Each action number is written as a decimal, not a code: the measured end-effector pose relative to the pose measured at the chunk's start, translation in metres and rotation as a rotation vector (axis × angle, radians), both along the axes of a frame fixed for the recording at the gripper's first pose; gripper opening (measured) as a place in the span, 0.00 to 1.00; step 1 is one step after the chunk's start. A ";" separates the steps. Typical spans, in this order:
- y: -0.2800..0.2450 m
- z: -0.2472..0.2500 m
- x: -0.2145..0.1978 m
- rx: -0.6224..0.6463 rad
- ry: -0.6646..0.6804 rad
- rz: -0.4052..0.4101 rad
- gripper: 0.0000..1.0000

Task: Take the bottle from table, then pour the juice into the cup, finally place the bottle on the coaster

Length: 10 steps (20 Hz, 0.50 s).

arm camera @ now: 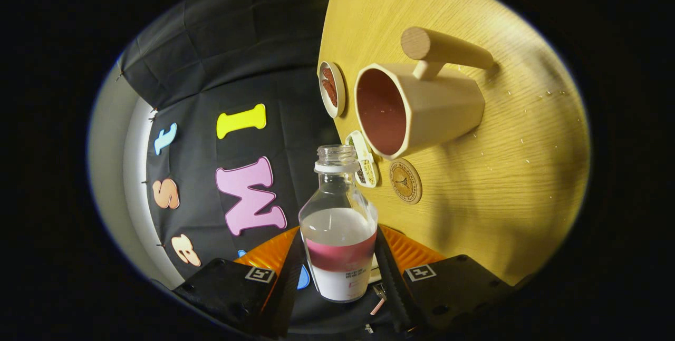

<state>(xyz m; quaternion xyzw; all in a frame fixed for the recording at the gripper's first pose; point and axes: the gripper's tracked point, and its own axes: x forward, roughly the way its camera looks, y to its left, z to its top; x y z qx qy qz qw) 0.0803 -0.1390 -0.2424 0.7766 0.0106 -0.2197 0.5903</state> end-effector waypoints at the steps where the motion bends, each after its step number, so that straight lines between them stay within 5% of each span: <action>1: -0.001 0.000 0.000 0.006 -0.002 -0.007 0.74; 10: -0.004 0.001 0.003 0.055 -0.009 -0.054 0.74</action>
